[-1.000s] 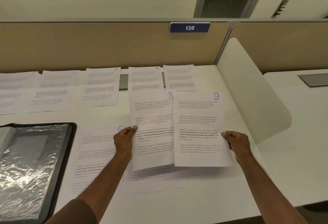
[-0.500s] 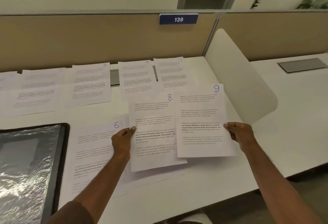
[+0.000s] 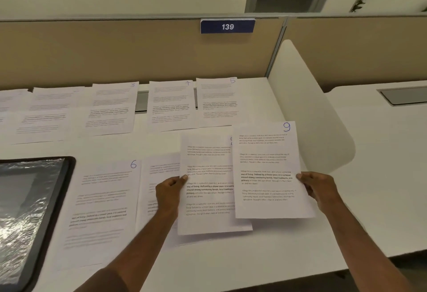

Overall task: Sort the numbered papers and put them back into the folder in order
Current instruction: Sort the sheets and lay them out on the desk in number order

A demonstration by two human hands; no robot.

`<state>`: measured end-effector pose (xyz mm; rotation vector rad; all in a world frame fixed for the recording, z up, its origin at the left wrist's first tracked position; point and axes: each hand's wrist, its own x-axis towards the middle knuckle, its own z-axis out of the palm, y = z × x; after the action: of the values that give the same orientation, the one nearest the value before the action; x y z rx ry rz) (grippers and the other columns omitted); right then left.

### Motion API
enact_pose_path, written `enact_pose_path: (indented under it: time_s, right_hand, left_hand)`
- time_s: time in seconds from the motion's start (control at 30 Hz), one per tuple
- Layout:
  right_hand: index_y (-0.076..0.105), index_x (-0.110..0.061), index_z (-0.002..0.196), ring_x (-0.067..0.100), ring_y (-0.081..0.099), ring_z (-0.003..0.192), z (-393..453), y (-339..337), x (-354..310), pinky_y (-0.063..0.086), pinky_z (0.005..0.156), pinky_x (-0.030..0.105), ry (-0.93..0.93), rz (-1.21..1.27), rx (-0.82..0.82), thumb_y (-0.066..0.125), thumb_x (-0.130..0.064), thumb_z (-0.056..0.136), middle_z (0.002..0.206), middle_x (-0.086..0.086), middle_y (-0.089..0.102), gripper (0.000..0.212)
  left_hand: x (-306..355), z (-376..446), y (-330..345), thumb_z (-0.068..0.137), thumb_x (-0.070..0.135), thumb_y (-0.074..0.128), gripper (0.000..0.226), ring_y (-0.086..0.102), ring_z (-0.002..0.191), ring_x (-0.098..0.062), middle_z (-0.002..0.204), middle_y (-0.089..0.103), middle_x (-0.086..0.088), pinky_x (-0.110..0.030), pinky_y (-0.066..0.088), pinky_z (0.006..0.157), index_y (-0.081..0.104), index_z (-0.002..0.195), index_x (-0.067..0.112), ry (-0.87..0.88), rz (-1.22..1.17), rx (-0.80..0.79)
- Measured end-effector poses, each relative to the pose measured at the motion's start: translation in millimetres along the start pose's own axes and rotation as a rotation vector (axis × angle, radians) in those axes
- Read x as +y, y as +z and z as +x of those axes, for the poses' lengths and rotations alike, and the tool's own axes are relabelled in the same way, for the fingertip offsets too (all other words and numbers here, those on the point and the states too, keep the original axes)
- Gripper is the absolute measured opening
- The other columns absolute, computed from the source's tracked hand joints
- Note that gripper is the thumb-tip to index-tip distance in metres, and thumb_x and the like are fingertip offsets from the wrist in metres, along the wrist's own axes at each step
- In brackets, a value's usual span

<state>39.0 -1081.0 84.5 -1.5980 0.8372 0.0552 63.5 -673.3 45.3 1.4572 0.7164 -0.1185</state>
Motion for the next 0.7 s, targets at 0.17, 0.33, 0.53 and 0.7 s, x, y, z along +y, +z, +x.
enact_pose_path:
  time_s: [0.17, 0.33, 0.53, 0.7]
  right_hand:
    - [0.073, 0.005, 0.102, 0.031, 0.07, 0.077, 18, -22, 3, 0.055, 0.07, 0.032, 0.012, 0.035, -0.056, 0.074, -0.003, 0.087, 0.097, 0.02, 0.076, 0.017]
    - [0.073, 0.003, 0.1, 0.026, 0.07, 0.071, 26, -38, 7, 0.054, 0.064, 0.03, 0.027, 0.032, -0.061, 0.073, -0.002, 0.087, 0.09, 0.015, 0.076, 0.014]
    - [0.074, 0.002, 0.096, 0.022, 0.071, 0.064, 30, -45, 15, 0.056, 0.054, 0.026, 0.046, 0.004, -0.086, 0.073, -0.001, 0.088, 0.087, 0.016, 0.076, 0.009]
    - [0.074, -0.002, 0.091, 0.021, 0.07, 0.063, 33, -48, 19, 0.056, 0.051, 0.024, 0.025, -0.041, -0.088, 0.073, -0.001, 0.087, 0.081, 0.011, 0.076, 0.004]
  left_hand:
    - [-10, -14, 42, 0.082, 0.014, 0.082, 0.014, 0.072, 0.074, -0.026, 0.077, 0.076, -0.006, -0.035, 0.06, 0.072, 0.075, 0.075, 0.005, 0.01, 0.003, 0.026]
    - [-20, -21, 72, 0.083, 0.016, 0.082, 0.016, 0.072, 0.077, -0.028, 0.078, 0.076, -0.008, -0.038, 0.06, 0.077, 0.074, 0.071, 0.009, 0.008, 0.029, 0.052]
    - [-30, -23, 87, 0.083, 0.017, 0.082, 0.023, 0.071, 0.075, -0.034, 0.074, 0.075, -0.01, -0.048, 0.061, 0.08, 0.072, 0.065, 0.007, 0.018, 0.085, 0.077]
    - [-33, -21, 86, 0.084, 0.018, 0.082, 0.021, 0.074, 0.075, -0.032, 0.073, 0.076, -0.005, -0.054, 0.061, 0.078, 0.075, 0.064, 0.014, 0.009, 0.154, 0.043]
